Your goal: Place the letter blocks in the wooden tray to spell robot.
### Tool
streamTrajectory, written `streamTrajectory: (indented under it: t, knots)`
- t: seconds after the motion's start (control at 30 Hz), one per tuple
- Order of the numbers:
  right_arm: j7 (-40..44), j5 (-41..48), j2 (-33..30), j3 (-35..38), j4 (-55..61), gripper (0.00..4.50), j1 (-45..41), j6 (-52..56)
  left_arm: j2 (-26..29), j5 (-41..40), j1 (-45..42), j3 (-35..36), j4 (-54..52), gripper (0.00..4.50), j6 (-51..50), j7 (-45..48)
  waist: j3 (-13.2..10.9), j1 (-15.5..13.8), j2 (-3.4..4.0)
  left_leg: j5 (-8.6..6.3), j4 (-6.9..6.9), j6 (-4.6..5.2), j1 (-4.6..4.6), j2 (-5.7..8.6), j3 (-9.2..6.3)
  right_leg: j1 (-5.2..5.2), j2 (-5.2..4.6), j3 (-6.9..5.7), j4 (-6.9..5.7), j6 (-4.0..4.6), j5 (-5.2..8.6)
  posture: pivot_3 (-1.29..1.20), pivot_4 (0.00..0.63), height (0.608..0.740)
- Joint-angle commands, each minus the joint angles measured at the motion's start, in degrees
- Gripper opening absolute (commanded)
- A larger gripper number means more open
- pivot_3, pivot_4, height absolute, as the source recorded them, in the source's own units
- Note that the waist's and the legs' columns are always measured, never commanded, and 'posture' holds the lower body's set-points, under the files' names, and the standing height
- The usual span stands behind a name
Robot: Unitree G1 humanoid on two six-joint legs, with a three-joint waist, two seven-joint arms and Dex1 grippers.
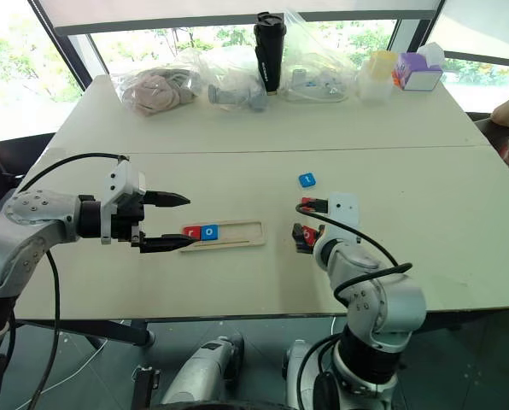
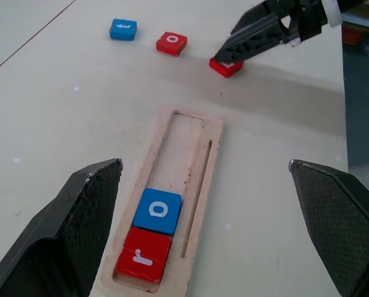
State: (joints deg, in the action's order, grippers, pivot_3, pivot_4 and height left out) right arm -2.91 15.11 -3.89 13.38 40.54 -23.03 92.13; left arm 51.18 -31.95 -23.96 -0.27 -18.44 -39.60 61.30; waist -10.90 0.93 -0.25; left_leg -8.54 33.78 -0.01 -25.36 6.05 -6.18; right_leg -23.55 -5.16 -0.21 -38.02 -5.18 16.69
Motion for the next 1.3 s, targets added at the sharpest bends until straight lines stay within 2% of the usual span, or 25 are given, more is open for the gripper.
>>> streamTrajectory:
  t: [0.03,0.07,0.13,0.17,0.2,0.3,0.37,0.53,0.93,1.0,1.07,1.13,1.2,1.3]
  knots:
    - [16.6,9.3,-16.5,1.6,-1.7,4.46,-7.5,-2.8,1.9,-0.3,-1.4,2.0,0.3,4.50,1.0,1.9,-0.1,-0.1,0.12,0.00,0.04,0.01,-0.02,0.01,0.02,0.02,-0.02,0.00,0.04,0.00,0.00,0.00,0.150,0.740]
    - [21.5,11.6,-21.2,1.6,-3.3,4.46,-8.1,-5.0,2.3,-0.4,-1.7,2.0,0.5,4.50,1.1,2.6,-0.1,-0.1,0.08,0.01,0.10,0.02,-0.04,0.02,0.04,0.05,-0.04,-0.02,0.06,0.00,0.00,0.00,0.150,0.740]
    - [34.3,13.3,-32.5,-1.6,-6.0,4.46,-5.2,-16.5,3.3,-0.7,-2.0,1.7,0.1,4.50,1.2,4.2,-0.1,-0.3,0.00,0.04,0.09,0.10,-0.02,-0.02,-0.03,0.25,-0.03,-0.14,0.17,-0.01,0.01,0.00,0.150,0.740]
    - [38.3,13.5,-36.0,-2.9,-7.1,4.46,-3.9,-20.9,3.6,-0.7,-2.1,1.6,0.2,4.50,1.3,4.8,0.0,-0.3,-0.03,0.03,0.05,0.13,-0.03,-0.02,-0.04,0.34,-0.03,-0.16,0.20,-0.03,0.02,0.00,0.150,0.740]
    - [45.2,11.8,-40.8,-4.8,-9.5,4.46,-0.6,-29.8,4.3,-0.7,-2.1,1.4,-0.3,4.50,1.4,5.7,0.0,-0.2,-0.06,-0.01,0.03,0.22,-0.03,-0.04,-0.04,0.45,-0.03,-0.20,0.27,-0.08,0.01,0.00,0.150,0.740]
    - [55.9,7.3,-48.0,-10.2,-19.0,4.46,4.4,-46.0,6.2,0.0,-1.9,0.6,-1.9,4.50,1.8,7.8,0.0,0.0,-0.06,-0.08,0.00,0.34,-0.10,-0.03,0.02,0.47,-0.06,-0.18,0.44,-0.28,-0.08,0.00,0.150,0.740]
    - [58.0,4.3,-48.7,-14.0,-25.4,4.46,4.2,-52.4,7.1,1.4,-1.5,-0.4,-2.9,4.50,2.5,8.2,0.0,0.4,-0.07,-0.09,0.02,0.37,-0.10,-0.02,0.15,0.44,-0.08,-0.06,0.47,-0.29,-0.09,0.00,0.150,0.740]
    - [59.2,1.5,-44.3,-18.4,-34.6,4.46,1.0,-59.9,6.6,4.5,1.3,-2.1,-4.0,4.50,4.6,6.3,0.0,0.1,-0.06,-0.09,0.12,0.35,-0.06,-0.09,0.20,0.45,-0.07,0.00,0.45,-0.04,-0.03,0.00,0.150,0.740]
    - [57.3,-0.9,-39.4,-20.3,-36.4,4.46,0.7,-61.0,6.0,5.0,4.7,-1.8,-4.6,4.50,4.9,4.9,0.0,-0.4,-0.07,-0.10,0.11,0.34,-0.15,-0.07,0.18,0.35,-0.07,0.00,0.46,-0.16,-0.10,0.00,0.150,0.740]
    - [56.9,-1.3,-39.6,-20.3,-36.3,3.93,1.1,-61.1,5.9,5.1,4.6,-1.7,-4.4,4.50,4.9,5.0,0.0,-0.4,-0.07,-0.13,0.11,0.29,-0.15,-0.07,0.18,0.35,-0.07,0.00,0.46,-0.14,-0.09,0.00,0.150,0.740]
    - [56.6,-1.2,-39.6,-20.0,-36.2,3.15,1.4,-61.0,5.8,5.2,4.5,-1.8,-4.3,4.50,4.9,5.0,0.0,-0.4,-0.07,-0.13,0.12,0.28,-0.15,-0.07,0.18,0.35,-0.07,0.00,0.46,-0.12,-0.07,0.00,0.150,0.740]
    - [56.5,-1.2,-39.5,-19.9,-36.0,1.96,1.9,-61.0,5.7,5.3,4.4,-1.9,-4.1,4.50,5.0,5.1,0.0,-0.4,-0.07,-0.12,0.11,0.31,-0.15,-0.06,0.18,0.35,-0.07,0.00,0.46,-0.13,-0.08,0.00,0.150,0.740]
    - [56.6,-1.4,-39.8,-20.1,-35.5,1.16,2.8,-61.3,5.8,5.5,4.2,-2.0,-3.7,4.50,5.3,5.3,0.0,-0.4,-0.07,-0.11,0.11,0.32,-0.15,-0.06,0.18,0.35,-0.07,0.00,0.46,-0.18,-0.11,0.00,0.150,0.740]
    - [56.5,-1.2,-39.8,-19.8,-34.9,1.17,3.3,-61.2,6.0,5.7,3.9,-1.8,-2.9,4.50,5.7,5.7,0.0,-0.4,-0.07,-0.11,0.11,0.32,-0.13,-0.06,0.18,0.37,-0.07,0.00,0.46,-0.18,-0.11,0.00,0.150,0.740]
